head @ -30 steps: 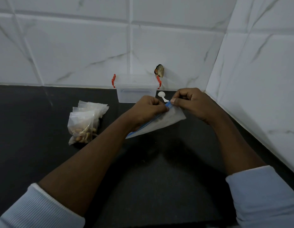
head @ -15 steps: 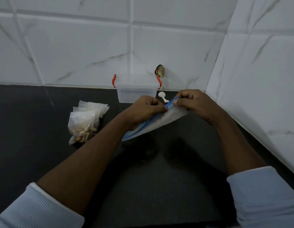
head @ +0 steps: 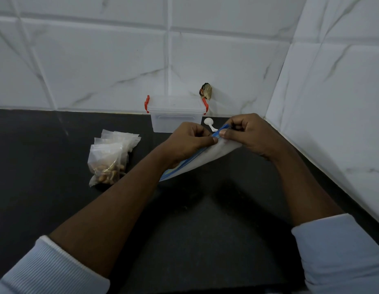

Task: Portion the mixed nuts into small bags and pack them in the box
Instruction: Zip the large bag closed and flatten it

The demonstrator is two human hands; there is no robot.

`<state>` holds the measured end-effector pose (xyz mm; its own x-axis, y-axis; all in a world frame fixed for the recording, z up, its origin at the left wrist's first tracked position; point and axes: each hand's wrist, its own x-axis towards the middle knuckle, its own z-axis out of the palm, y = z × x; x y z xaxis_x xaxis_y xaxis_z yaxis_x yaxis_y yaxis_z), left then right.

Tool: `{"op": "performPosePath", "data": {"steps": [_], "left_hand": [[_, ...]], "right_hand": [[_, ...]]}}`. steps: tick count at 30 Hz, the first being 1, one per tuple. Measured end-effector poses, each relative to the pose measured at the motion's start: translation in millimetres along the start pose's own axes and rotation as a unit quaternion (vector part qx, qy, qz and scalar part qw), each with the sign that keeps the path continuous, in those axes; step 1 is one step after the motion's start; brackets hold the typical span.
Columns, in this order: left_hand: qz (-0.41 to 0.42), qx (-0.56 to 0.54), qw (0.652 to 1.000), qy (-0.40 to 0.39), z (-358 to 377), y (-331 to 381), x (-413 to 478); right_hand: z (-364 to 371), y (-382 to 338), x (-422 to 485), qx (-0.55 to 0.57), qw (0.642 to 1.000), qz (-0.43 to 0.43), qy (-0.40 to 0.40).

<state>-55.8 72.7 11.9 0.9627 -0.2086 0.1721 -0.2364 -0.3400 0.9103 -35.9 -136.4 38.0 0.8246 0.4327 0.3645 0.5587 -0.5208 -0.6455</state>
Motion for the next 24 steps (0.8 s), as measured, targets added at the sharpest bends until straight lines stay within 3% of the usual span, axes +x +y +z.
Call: {"op": "performPosePath", "data": {"steps": [6, 17, 24], "left_hand": [[0.001, -0.002, 1.000, 0.013, -2.6, 1.1, 0.7], [-0.066, -0.026, 0.997, -0.044, -9.2, 5.0, -0.4], [-0.022, -0.015, 0.999, -0.043, -8.8, 1.3, -1.5]], "right_hand": [[0.8, 2.8, 3.0, 0.027, 0.999, 0.034, 0.022], [-0.9, 8.7, 3.6, -0.009, 0.999, 0.032, 0.018], [1.9, 7.2, 2.8, 0.026, 0.999, 0.038, -0.013]]}}
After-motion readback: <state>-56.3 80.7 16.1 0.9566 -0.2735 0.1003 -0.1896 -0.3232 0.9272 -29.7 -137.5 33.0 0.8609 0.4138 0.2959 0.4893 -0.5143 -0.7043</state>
